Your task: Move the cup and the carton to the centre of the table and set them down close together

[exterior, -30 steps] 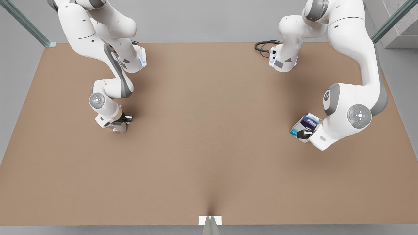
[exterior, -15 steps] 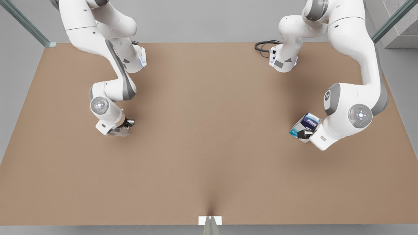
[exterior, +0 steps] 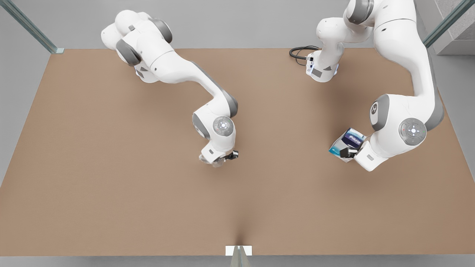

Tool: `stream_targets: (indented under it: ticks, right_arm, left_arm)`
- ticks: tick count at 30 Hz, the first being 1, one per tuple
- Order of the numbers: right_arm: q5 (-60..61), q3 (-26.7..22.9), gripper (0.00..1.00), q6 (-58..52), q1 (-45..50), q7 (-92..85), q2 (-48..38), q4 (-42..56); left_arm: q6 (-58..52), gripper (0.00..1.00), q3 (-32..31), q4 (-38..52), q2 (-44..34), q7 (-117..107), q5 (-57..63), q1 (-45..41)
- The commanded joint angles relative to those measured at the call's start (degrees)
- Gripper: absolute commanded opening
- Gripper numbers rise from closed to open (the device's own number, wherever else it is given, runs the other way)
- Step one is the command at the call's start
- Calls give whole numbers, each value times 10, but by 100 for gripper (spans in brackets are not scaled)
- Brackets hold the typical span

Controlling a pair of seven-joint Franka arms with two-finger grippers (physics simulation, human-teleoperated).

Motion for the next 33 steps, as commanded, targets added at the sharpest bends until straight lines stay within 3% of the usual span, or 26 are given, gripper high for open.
stream_targets:
  ticks: [1,3,6,12,13,14,15,17,18,19,23,29,33]
  right_arm:
    - [4,0,21,-1,4,-2,12,18]
    - [5,-25,21,-3,26,-5,84,106]
    - [7,-23,21,2,41,-7,149,177]
    - [9,-25,21,26,64,-2,169,176]
    - [8,-25,27,26,64,-3,169,176]
    - [8,-25,39,26,64,-3,169,176]
    - [8,-25,59,28,64,-6,170,176]
    - [8,-26,60,35,64,-9,169,174]
    - [8,-26,94,35,64,-9,169,174]
    - [8,-26,100,35,64,-8,169,174]
    - [9,-22,100,26,62,-11,164,174]
    - [57,-21,100,-86,40,-96,90,176]
    - [102,-24,100,-246,-148,-234,-87,131]
  left_arm:
    - [0,100,0,0,0,0,0,0]
    - [0,100,0,0,0,-1,0,0]
    - [0,100,0,0,0,-4,0,0]
    - [0,100,0,0,0,-3,0,-1]
    - [0,100,0,0,0,-3,0,-1]
    - [0,100,0,0,0,-4,0,-1]
    - [0,100,0,0,0,-4,0,-1]
    - [-1,100,3,0,-1,-5,-1,0]
    - [0,100,3,0,-2,-40,-5,24]
    - [1,100,3,-3,-3,-72,-10,36]
    - [112,100,21,-194,-93,-281,-10,36]
    - [157,100,29,-301,-145,-320,-51,46]
    - [186,100,31,-345,-155,-319,-51,46]
